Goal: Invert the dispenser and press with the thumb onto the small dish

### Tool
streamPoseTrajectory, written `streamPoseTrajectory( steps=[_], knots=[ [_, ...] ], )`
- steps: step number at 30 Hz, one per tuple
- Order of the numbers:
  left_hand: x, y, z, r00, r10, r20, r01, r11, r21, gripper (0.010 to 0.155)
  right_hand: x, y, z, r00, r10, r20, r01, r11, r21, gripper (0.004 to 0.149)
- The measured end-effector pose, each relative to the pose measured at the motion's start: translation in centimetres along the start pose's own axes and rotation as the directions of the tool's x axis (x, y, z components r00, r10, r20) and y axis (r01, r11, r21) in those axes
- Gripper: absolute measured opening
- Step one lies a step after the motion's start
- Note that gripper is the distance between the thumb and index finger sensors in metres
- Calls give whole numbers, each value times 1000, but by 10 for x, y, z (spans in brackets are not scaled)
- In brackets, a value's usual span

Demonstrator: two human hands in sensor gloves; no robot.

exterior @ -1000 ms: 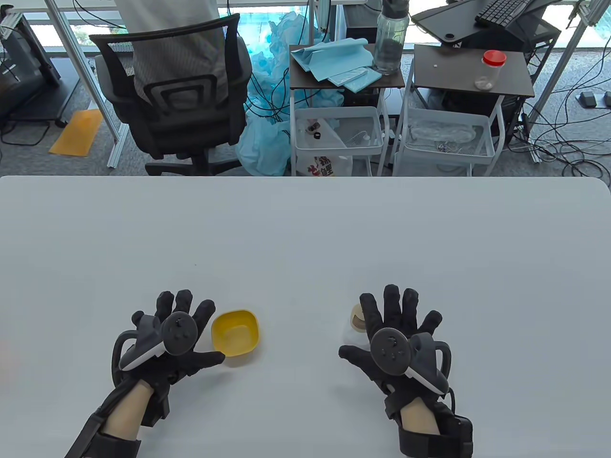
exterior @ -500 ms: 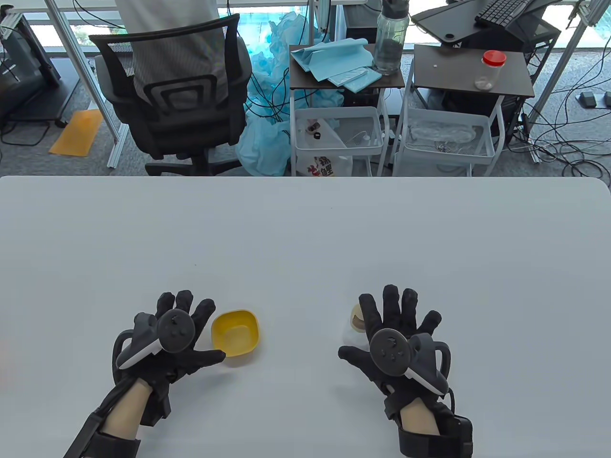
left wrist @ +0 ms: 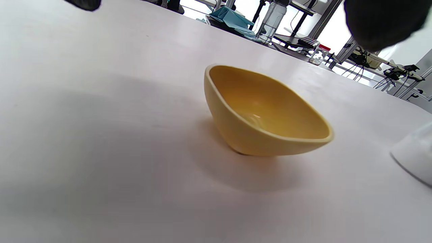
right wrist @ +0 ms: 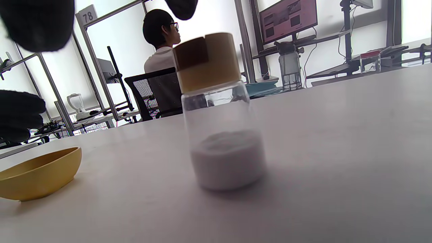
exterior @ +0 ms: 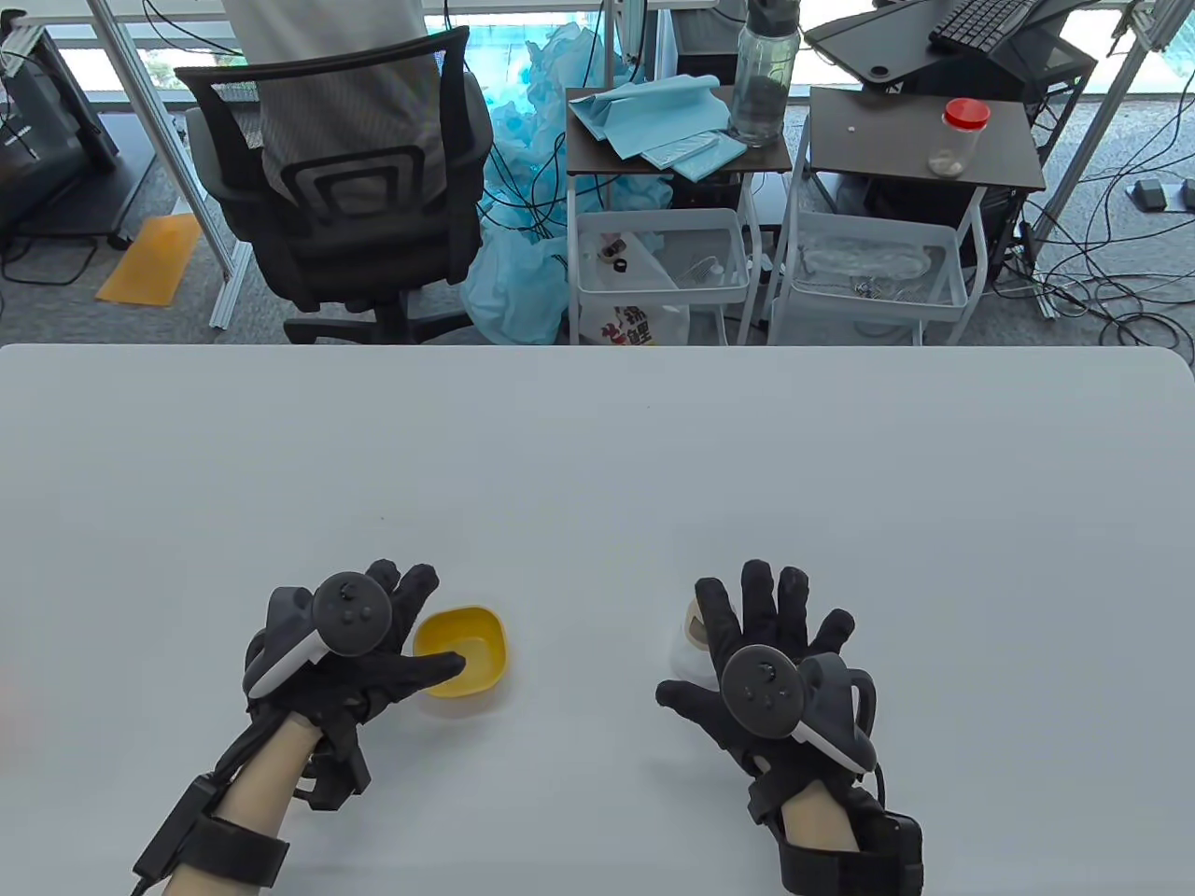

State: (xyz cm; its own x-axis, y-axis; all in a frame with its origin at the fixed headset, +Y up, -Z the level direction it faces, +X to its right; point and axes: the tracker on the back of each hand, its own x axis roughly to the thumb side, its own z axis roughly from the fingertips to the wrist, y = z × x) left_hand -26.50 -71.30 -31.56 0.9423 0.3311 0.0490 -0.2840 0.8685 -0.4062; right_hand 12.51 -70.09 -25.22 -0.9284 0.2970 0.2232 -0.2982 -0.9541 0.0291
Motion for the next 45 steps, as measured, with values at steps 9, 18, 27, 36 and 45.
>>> streamPoseTrajectory(
  steps=[9, 18, 27, 36, 45],
  knots=[
    [-4, 12, -25, 992, 17, -125, -23, 999, -46, 84, -1, 2, -1, 999, -38, 1, 38, 999, 8, 101],
    [-15, 5, -53, 980, 14, -198, -44, 988, -149, 74, -1, 2, -2, 999, -41, 6, 41, 999, 18, 100],
    [-20, -5, -71, 984, 7, -176, -39, 983, -181, 57, -2, 2, -3, 999, -46, 2, 46, 999, 28, 100],
    [-20, -7, -76, 990, 13, -137, -36, 986, -163, 41, 0, 5, -6, 999, -40, -7, 41, 998, 56, 98],
    [-4, 4, -63, 994, -13, -106, -2, 990, -138, 41, 0, 4, -7, 999, -48, -9, 48, 998, 50, 98]
  ],
)
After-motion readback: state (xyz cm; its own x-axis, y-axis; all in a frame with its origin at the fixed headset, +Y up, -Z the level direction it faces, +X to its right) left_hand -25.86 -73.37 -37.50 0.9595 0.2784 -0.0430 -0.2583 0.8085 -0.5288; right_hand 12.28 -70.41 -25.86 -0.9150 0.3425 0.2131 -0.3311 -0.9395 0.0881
